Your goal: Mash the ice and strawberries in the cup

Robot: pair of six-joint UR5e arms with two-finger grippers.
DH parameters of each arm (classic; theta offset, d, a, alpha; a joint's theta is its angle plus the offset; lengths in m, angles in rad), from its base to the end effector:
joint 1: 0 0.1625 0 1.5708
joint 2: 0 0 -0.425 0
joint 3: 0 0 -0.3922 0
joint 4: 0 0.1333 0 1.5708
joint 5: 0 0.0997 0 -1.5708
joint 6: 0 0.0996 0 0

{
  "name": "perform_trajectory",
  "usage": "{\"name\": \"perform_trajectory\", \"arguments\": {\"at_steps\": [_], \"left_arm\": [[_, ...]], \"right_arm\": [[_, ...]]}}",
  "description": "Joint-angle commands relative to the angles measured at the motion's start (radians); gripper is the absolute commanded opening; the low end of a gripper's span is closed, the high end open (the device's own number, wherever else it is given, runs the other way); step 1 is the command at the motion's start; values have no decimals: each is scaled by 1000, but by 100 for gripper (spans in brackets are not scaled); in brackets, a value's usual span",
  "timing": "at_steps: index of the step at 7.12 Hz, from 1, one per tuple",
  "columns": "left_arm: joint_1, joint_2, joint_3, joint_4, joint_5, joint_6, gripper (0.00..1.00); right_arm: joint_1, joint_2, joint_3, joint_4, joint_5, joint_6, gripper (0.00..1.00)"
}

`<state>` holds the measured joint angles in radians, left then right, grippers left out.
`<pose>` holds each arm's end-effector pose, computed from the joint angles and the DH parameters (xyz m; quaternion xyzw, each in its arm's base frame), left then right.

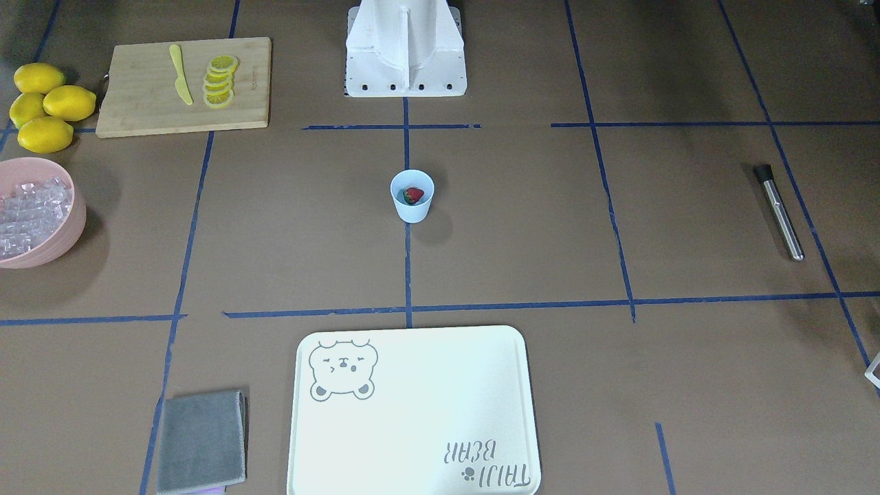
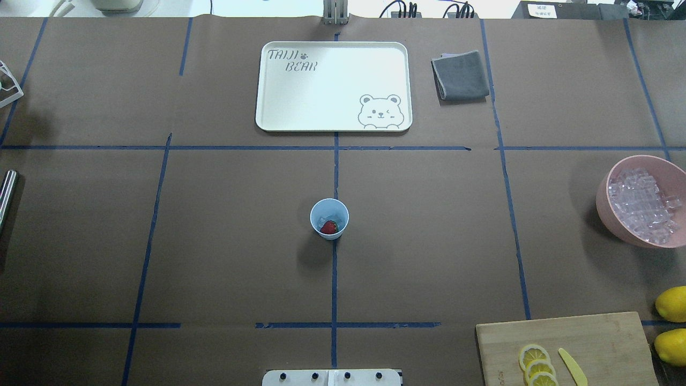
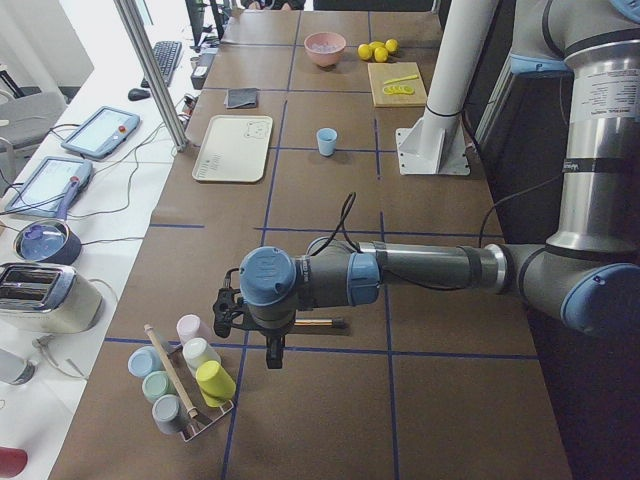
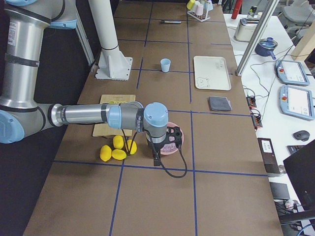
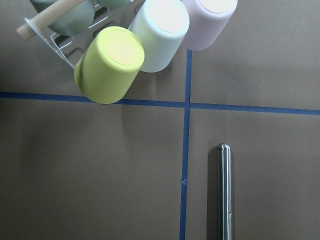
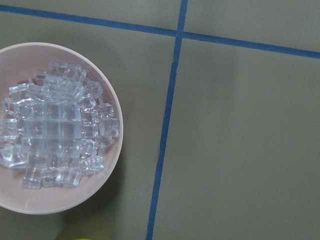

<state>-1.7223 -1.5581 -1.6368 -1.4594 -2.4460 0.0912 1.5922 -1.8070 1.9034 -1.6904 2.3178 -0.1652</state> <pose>-0.1289 -0.4680 0.6361 0.0252 0.4237 -0.0396 0.9046 0.0739 -0.3874 0.6133 0.0232 -0.3643 -0.0627 0.9289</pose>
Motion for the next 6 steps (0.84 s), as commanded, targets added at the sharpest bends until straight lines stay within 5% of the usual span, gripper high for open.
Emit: {"name": "perform_trajectory", "arguments": {"at_steps": [1, 6], "left_arm": [[3, -4, -29, -1, 75, 4, 100], [70, -2, -38, -4, 98, 84, 100]], "right_arm": [[0, 0, 0, 0, 0, -1, 100], [0, -2, 0, 0, 2, -1, 100]]}}
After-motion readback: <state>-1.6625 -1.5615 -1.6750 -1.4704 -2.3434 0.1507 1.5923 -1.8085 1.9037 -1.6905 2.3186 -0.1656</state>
